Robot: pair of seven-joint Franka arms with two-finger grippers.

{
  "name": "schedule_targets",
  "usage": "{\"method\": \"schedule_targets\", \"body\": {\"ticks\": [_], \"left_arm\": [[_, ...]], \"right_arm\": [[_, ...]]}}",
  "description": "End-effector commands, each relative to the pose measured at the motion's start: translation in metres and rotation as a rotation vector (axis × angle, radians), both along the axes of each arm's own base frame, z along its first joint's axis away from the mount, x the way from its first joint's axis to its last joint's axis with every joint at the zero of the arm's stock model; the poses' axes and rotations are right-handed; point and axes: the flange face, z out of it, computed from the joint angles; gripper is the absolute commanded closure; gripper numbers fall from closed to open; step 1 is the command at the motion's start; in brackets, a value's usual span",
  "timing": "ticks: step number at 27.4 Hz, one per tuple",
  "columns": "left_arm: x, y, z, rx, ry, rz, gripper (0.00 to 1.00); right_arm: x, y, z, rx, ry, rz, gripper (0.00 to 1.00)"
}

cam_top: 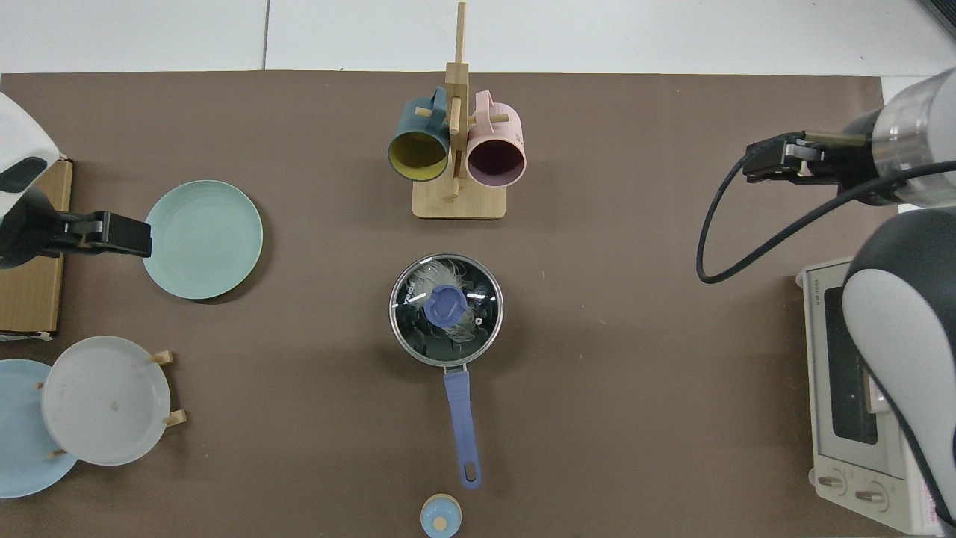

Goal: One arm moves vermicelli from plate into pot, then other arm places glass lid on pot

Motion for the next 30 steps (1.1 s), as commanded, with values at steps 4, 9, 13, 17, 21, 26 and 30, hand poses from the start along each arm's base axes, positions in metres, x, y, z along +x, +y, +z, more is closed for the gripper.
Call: {"method": "schedule_targets", "body": {"ticks": [4,9,13,17,21,26,30], "left_arm": [[-0.005,-0.001,0.003,-0.048,-0.027,-0.007,0.0],[-0.005,-0.008,0.006,-0.04,-0.028,-0.018,0.0],[-0.008,-0.014,0.005,-0.04,-0.016,-0.027,0.0],[-0.007,-0.012,0.005,-0.041,-0.016,-0.021,0.0],[-0.007,-0.008,0.005,-0.039,-0.016,-0.016,0.0],[-0.008,-0.01,0.003,-0.042,-0.008,-0.018,0.0],[-0.011,-0.017,0.003,-0.045,0.009,-0.03,0.0]], "right_arm": [[-0.018,-0.017,0.007,-0.007,0.043,0.057,0.02],[-0.023,-0.018,0.004,-0.012,0.083,0.091,0.02],[-0.027,-0.032,-0.002,0.015,0.091,0.056,0.02],[-0.036,-0.05,-0.013,0.042,0.118,0.041,0.02],[-0.045,-0.047,-0.025,0.038,0.148,0.089,0.02],[-0.047,-0.048,-0.03,0.03,0.164,0.154,0.02],[-0.051,-0.051,-0.032,0.031,0.169,0.15,0.02]]}}
